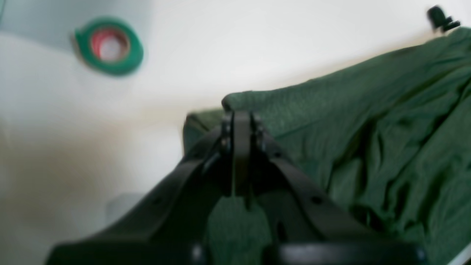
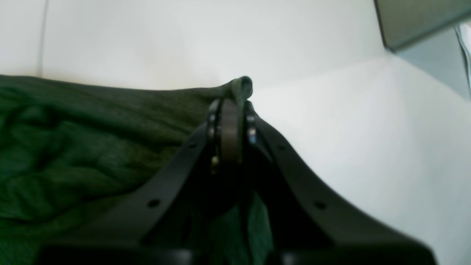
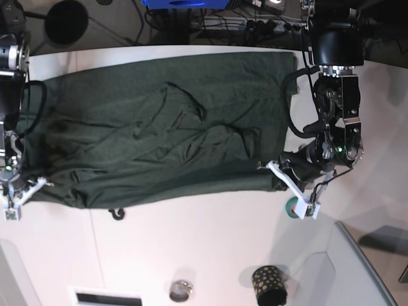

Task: Layout the t-shirt on the table in an organized manner, then fold the t-shirt properly
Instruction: 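Fold the shirt edge with the left gripper toward the right gripper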

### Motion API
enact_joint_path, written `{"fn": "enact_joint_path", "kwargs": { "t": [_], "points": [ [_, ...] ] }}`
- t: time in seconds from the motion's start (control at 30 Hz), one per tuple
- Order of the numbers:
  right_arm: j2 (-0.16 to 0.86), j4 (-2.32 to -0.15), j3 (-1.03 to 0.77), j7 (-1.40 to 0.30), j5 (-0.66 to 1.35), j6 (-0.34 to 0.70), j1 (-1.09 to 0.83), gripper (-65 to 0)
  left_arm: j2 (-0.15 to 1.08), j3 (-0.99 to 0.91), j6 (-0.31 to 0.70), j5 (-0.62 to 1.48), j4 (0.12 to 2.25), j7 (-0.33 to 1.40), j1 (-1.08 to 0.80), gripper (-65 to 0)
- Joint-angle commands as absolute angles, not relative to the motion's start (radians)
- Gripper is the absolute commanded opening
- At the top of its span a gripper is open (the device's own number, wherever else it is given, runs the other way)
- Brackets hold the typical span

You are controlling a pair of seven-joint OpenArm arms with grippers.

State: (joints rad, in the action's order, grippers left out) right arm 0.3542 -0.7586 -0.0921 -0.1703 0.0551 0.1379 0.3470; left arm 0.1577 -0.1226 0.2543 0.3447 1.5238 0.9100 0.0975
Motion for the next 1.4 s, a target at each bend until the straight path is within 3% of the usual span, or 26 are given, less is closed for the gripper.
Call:
{"fn": "enact_joint_path", "kwargs": {
  "t": [0.0,0.67,1.37],
  "points": [
    [0.375,-0.803,-0.102,-0.157,0.059,0.13,0.361,-65.0,0.165,-0.124,0.252,0.36,1.563,0.888,0.105,-65.0],
    [0.371,-0.872,-0.2,-0.168,0.062,0.13,0.22,-65.0,0.165,-0.245,0.257,0.369,1.799,0.888,-0.168,-65.0],
    [0.317,-0.951,-0.242,-0.17,0.065,0.128,0.096,-65.0,0.163,-0.252,0.257,0.36,1.807,0.881,-0.266,-65.0]
  ]
}}
